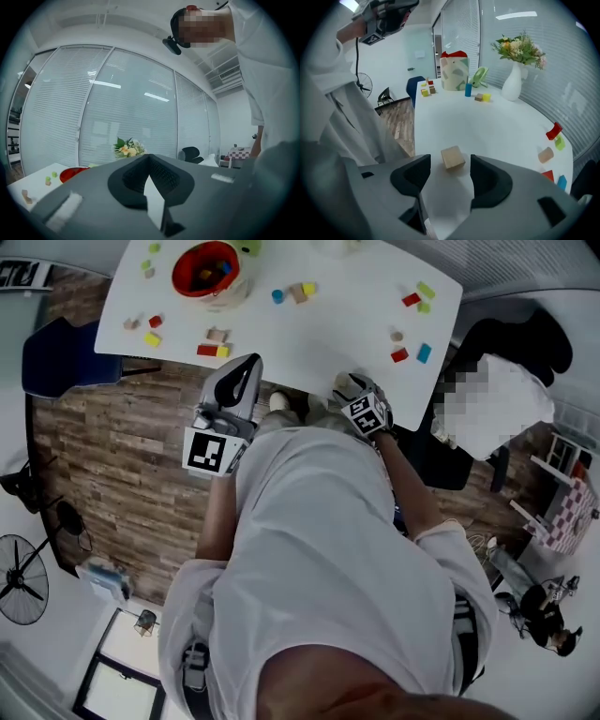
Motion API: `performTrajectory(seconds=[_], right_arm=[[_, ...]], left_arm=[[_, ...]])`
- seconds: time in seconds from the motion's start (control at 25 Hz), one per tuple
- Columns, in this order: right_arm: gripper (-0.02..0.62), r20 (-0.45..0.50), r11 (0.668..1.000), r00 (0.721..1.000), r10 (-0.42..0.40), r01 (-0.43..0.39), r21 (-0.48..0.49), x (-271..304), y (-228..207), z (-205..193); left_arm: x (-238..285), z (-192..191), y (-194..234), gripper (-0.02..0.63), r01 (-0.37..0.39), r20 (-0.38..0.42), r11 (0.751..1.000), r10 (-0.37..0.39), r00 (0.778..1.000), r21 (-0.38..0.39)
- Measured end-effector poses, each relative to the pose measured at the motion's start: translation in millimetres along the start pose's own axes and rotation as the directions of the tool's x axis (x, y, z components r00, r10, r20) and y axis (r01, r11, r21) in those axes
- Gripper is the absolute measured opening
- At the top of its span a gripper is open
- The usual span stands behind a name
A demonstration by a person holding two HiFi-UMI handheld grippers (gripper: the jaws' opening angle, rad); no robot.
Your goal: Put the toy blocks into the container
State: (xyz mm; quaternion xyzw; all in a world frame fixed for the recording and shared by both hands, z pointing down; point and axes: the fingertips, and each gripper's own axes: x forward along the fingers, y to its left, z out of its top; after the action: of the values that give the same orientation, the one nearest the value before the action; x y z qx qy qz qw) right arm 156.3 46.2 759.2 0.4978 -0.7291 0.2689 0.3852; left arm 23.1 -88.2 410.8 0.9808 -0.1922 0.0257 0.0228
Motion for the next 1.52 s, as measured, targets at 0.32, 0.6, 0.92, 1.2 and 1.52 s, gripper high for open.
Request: performTrajectory(seconds=[0.32,0.6,0.92,1.2,1.52], right_arm=[[0.147,0.001,1.0,1.0,0.024,-0.024,-0.014,14.1,-6.5,11.5],[0.147,0.222,0.998,0.975,-0.011,-0.004,0.065,-48.7,-19.3,92.8],[0.147,0.529,0.998,0.849,-0.008,0.043,-0.053,-114.3,-29.6,249.5],[0.147,0.657,0.972,0.747,0.098,0.069,-0.224,-123.1,-23.1,378.1],[0.147,0.546,0.944,0.824,0.152,0.041,-0.326,-29.1,-17.9,468.6]], left_arm=[[-27.2,-4.1,8.5,-0.006,-0.077,-0.017,0.997,0.077,0.997,-0.001],[-47.2,-14.0,23.8,-0.006,-0.151,-0.019,0.988,0.151,0.988,-0.032],[-74.2,-12.8,35.7,-0.006,-0.249,-0.002,0.968,0.249,0.969,-0.029],[-125.6,-12.1,48.3,-0.006,-0.402,0.007,0.915,0.402,0.916,-0.039],[-197.8,-26.9,41.9,-0.006,-0.595,-0.031,0.802,0.594,0.804,-0.062]])
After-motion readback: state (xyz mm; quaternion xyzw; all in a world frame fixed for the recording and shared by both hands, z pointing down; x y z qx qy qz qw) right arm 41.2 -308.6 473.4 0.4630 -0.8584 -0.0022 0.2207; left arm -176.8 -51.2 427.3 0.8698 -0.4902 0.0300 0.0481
